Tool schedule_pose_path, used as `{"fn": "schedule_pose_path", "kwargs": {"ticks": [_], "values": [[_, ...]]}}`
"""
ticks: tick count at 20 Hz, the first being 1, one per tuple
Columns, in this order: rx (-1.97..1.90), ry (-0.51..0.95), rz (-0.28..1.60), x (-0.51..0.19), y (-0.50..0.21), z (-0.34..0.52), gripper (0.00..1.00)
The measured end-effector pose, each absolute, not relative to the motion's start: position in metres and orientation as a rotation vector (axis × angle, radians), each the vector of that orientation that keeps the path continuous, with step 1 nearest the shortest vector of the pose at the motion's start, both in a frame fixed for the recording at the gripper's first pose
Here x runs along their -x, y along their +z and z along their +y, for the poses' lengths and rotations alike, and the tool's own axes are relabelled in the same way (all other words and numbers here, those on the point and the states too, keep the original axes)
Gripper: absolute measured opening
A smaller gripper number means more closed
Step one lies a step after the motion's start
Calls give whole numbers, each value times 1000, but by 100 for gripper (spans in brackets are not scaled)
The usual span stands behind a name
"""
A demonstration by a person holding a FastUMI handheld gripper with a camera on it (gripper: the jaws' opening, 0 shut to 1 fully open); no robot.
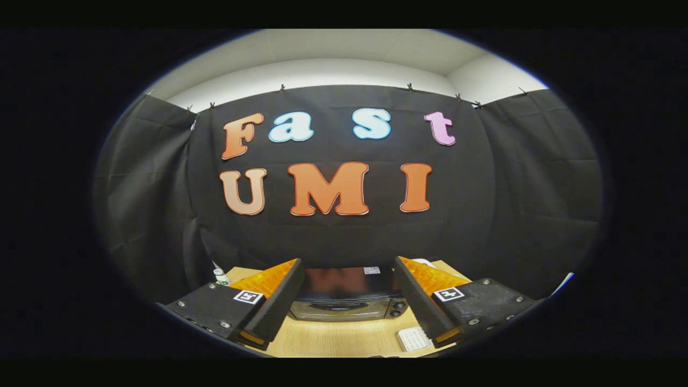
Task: Open the toaster oven, put the food inside, and close the toaster oven door.
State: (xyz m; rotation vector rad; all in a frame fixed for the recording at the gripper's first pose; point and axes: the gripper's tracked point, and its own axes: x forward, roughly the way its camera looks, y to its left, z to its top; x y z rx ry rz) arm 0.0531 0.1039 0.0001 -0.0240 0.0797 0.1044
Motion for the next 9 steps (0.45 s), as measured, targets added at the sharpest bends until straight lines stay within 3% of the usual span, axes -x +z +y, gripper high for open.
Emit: {"fn": "schedule_pose_path", "kwargs": {"ticks": [9], "values": [[7, 95, 76, -48, -2, 93, 99]]}}
